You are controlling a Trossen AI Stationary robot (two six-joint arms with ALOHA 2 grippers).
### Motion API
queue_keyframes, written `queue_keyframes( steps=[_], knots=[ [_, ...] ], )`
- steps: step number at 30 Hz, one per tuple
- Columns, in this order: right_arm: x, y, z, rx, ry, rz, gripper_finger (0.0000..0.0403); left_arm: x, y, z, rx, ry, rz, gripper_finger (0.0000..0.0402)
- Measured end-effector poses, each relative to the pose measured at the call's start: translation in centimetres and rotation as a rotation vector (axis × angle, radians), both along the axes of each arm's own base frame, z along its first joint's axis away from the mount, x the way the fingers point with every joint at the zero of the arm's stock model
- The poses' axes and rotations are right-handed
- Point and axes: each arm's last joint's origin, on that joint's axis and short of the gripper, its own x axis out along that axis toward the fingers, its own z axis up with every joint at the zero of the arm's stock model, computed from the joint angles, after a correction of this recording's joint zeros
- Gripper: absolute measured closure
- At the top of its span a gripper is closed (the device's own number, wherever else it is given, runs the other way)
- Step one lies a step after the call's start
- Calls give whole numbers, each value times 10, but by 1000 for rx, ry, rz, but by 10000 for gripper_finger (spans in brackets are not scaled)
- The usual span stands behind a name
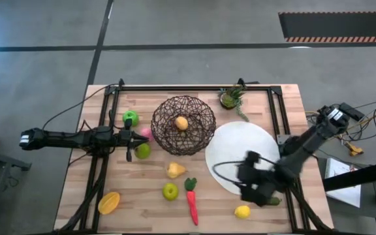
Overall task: Build produce basket
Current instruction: Put the cucumber into the wire basket
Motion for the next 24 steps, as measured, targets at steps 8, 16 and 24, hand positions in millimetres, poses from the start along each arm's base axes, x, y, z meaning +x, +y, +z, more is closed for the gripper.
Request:
queue_keyframes(
  steps=[8,16,24],
  knots=[
    [-62,43,-17,263,208,-100,78,0,0,0,3,0,-1,388],
    [-84,59,-60,220,419,-178,78,0,0,0,9,1,-3,388],
    [-85,64,-95,135,579,-189,85,0,0,0,8,0,-2,388]
  ],
)
